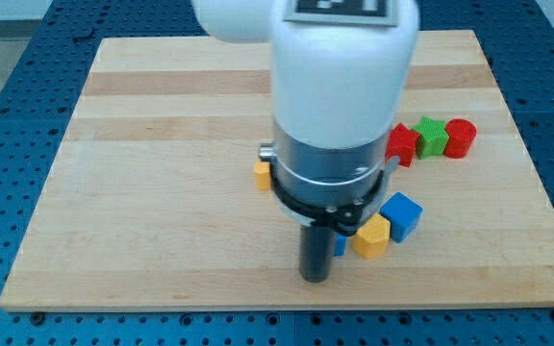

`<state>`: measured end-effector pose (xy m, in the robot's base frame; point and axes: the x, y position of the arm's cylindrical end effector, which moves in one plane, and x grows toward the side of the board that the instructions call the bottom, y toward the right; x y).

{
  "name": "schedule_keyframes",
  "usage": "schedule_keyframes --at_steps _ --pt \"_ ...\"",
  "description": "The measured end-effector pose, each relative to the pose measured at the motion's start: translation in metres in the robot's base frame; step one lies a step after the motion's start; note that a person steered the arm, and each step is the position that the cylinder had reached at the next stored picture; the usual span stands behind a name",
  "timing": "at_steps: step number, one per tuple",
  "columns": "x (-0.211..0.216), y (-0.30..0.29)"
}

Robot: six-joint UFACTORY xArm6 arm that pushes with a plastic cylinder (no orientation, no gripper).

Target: Slide the yellow hexagon slightly up

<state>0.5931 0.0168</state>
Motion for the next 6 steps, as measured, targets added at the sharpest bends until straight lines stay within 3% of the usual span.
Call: schedule_keyframes --at_steps 3,5,6 --pt "0.004 0.002" --pt "-0.001 0.062" --pt "-0.019 0.065"
